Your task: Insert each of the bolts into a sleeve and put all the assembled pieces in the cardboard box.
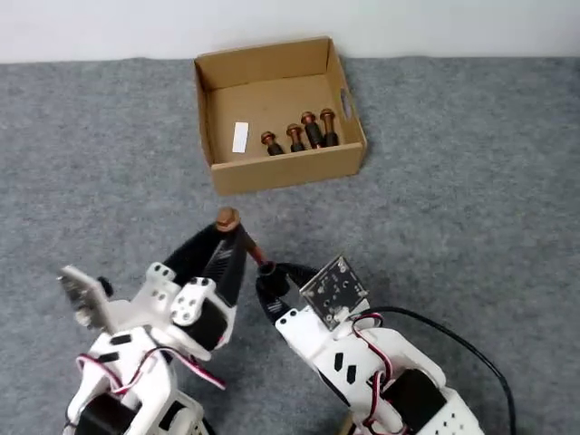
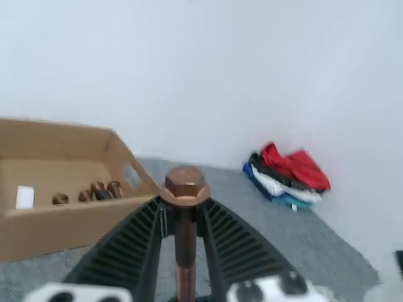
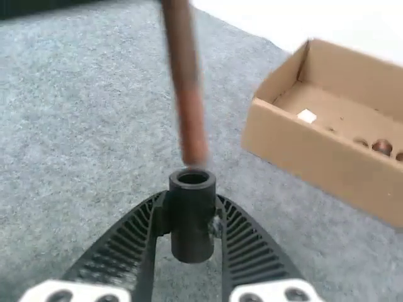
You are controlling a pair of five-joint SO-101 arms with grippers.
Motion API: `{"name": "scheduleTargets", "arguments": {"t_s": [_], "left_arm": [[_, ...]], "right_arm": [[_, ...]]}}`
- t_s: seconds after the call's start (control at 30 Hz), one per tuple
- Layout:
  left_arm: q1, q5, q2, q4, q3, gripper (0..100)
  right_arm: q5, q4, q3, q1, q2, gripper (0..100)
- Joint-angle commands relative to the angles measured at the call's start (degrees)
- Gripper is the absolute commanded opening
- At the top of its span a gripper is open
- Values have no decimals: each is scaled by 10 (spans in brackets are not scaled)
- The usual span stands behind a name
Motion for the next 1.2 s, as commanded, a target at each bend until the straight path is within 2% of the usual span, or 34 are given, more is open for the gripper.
{"name": "scheduleTargets", "arguments": {"t_s": [0.0, 1.17], "left_arm": [[9, 4, -2, -18, -5, 5], [11, 3, -1, 57, 3, 5]], "right_arm": [[21, -16, -8, -12, -4, 9], [25, -16, -34, -3, -7, 9]]}}
